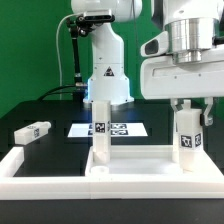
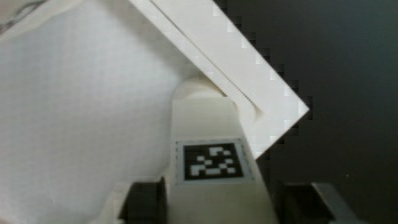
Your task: Assemble desk
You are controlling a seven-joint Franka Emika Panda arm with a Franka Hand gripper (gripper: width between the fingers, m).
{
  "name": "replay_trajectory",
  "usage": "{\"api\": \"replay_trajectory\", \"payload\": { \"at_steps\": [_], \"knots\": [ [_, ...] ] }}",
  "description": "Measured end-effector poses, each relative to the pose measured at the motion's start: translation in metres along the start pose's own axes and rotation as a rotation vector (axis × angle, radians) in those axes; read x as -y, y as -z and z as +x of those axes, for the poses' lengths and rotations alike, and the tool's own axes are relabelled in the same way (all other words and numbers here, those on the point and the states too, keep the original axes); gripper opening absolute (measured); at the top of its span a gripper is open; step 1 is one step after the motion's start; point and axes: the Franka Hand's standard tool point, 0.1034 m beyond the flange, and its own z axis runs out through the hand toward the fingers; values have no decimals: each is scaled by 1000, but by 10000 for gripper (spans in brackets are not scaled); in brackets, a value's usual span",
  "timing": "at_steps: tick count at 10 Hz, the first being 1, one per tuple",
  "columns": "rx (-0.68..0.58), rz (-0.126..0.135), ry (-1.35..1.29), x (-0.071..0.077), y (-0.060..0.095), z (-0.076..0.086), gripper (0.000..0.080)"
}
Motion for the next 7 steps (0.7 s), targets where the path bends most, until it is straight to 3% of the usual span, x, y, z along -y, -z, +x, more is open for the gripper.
{"api": "replay_trajectory", "payload": {
  "at_steps": [2, 4, 6, 7],
  "knots": [
    [44, -53, -384, 8, -2, 5, 292],
    [66, -53, -686, 9, -2, 6, 292],
    [84, -35, -1096, 15, -3, 7, 292],
    [84, -36, -1096, 15, -4, 5, 292]
  ]
}}
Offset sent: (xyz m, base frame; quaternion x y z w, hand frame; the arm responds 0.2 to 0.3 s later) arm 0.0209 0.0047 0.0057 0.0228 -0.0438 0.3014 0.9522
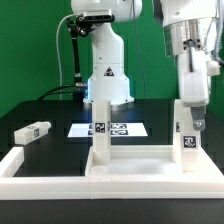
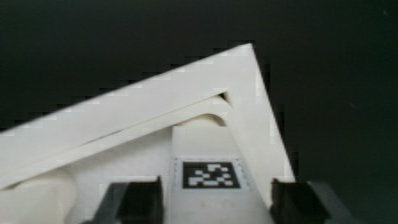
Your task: Assemble desk
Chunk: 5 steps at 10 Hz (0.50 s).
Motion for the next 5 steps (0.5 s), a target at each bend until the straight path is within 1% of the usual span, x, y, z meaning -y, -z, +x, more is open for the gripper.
{"api": "replay_trajectory", "payload": {
  "at_steps": [1, 2, 3, 4, 5],
  "knots": [
    [0, 0, 6, 0, 0, 0, 374],
    [0, 0, 17, 0, 0, 0, 374],
    [-4, 10, 110, 1, 0, -1, 512],
    [-7, 44, 270, 2, 0, -4, 605],
    [-15, 49, 461, 0, 0, -10, 605]
  ]
}}
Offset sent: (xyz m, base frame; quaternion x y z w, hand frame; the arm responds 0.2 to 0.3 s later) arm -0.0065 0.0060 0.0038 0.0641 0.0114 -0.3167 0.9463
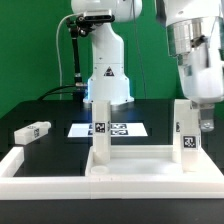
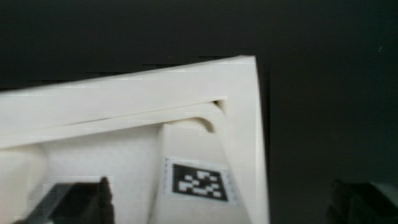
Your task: Assemble desk
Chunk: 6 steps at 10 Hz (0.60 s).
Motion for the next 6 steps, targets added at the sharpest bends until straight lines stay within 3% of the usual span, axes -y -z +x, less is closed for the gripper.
{"api": "replay_trajectory", "payload": {
  "at_steps": [1, 2, 6],
  "knots": [
    [-2, 32, 180, 3, 0, -7, 640],
    [-4, 44, 266, 1, -1, -10, 647],
    [-15, 39, 555, 1, -1, -7, 649]
  ]
}}
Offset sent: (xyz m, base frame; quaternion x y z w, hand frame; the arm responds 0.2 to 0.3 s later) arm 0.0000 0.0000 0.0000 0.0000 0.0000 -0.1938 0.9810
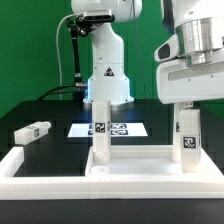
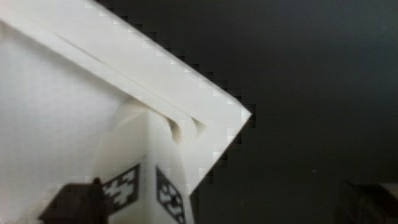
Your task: Assemble desk
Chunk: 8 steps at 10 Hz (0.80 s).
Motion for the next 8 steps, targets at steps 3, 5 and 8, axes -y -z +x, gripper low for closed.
{"api": "replay_trajectory", "payload": {
  "at_steps": [3, 5, 8],
  "knots": [
    [-9, -4, 213, -13, 4, -1, 649],
    [-11, -9, 333, -16, 2, -1, 649],
    [-16, -23, 466, -19, 0, -1, 649]
  ]
}}
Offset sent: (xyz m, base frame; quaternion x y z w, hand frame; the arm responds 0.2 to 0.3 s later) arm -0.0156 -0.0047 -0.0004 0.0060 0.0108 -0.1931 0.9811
